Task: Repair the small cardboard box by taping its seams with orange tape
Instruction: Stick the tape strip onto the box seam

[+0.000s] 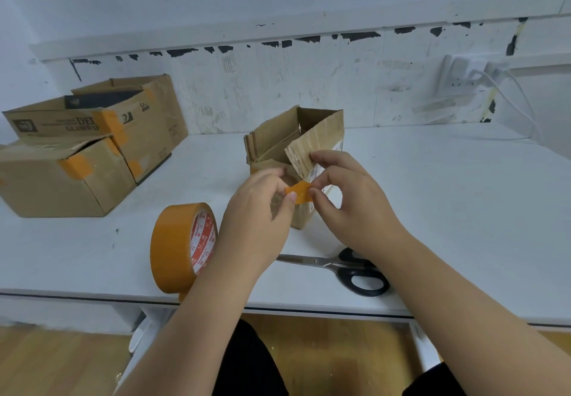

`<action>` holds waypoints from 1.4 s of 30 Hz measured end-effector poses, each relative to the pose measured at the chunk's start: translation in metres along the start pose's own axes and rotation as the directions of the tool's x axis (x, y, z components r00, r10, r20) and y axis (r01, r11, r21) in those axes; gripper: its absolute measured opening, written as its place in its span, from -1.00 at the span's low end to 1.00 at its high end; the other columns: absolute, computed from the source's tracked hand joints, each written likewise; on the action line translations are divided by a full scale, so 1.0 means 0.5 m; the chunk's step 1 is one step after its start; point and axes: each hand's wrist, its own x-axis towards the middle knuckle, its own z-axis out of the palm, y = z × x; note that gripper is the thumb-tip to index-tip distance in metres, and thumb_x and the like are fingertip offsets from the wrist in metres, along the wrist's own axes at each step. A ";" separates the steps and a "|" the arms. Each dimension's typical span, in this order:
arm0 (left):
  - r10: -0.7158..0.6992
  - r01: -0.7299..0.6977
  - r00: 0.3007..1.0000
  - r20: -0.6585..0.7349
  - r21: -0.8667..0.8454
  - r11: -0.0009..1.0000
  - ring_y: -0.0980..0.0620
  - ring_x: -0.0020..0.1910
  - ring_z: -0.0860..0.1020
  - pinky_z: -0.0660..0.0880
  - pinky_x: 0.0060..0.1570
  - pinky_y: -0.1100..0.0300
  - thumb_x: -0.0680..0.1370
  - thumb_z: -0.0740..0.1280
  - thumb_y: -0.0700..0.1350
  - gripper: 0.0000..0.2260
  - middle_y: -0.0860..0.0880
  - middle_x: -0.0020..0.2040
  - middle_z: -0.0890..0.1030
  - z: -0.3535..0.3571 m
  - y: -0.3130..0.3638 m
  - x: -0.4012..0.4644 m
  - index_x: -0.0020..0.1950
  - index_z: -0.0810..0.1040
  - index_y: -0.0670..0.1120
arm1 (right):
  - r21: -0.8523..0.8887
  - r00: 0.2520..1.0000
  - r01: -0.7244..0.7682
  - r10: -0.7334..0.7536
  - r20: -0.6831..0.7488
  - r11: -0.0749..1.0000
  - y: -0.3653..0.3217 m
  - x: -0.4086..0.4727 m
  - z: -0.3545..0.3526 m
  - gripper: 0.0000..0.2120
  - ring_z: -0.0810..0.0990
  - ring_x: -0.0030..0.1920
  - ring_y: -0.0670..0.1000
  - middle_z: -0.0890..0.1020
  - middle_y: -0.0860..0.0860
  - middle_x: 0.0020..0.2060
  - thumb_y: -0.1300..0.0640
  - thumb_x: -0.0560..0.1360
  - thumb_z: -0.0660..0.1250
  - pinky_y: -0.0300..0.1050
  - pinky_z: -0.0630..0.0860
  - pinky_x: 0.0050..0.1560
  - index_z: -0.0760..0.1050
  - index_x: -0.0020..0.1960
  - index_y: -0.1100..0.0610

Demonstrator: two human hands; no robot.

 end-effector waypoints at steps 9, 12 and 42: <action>0.028 -0.028 0.998 -0.053 -0.015 0.999 0.05 0.24 0.47 0.34 0.07 0.26 0.56 0.30 -0.07 -0.87 0.00 0.24 0.56 0.013 -0.013 0.003 -0.13 0.55 -0.10 | 0.018 1.000 -0.002 0.002 -0.013 1.000 0.000 -0.004 0.003 -0.94 0.40 0.18 -0.28 0.50 -0.05 0.27 0.27 0.48 0.37 -0.59 0.24 0.13 0.59 -0.15 0.17; 0.046 -0.047 0.996 -0.076 -0.019 0.999 0.06 0.18 0.50 0.34 0.03 0.32 0.54 0.28 -0.01 -0.82 0.00 0.18 0.59 0.018 -0.020 0.009 -0.14 0.56 -0.09 | 0.011 1.000 -0.012 0.012 -0.021 1.000 0.000 -0.003 0.006 -0.96 0.37 0.19 -0.26 0.47 -0.03 0.25 0.26 0.48 0.38 -0.60 0.23 0.14 0.59 -0.15 0.18; 0.058 -0.066 0.985 -0.161 -0.041 0.997 0.01 0.07 0.54 0.40 -0.06 0.34 0.42 0.35 -0.01 -0.79 -0.06 0.05 0.61 0.029 -0.030 0.029 -0.22 0.62 -0.15 | -0.017 0.990 -0.139 0.138 -0.022 0.990 0.010 0.001 0.013 -0.95 0.39 0.10 -0.25 0.44 -0.08 0.18 0.14 0.49 0.39 -0.58 0.30 -0.03 0.61 -0.12 0.11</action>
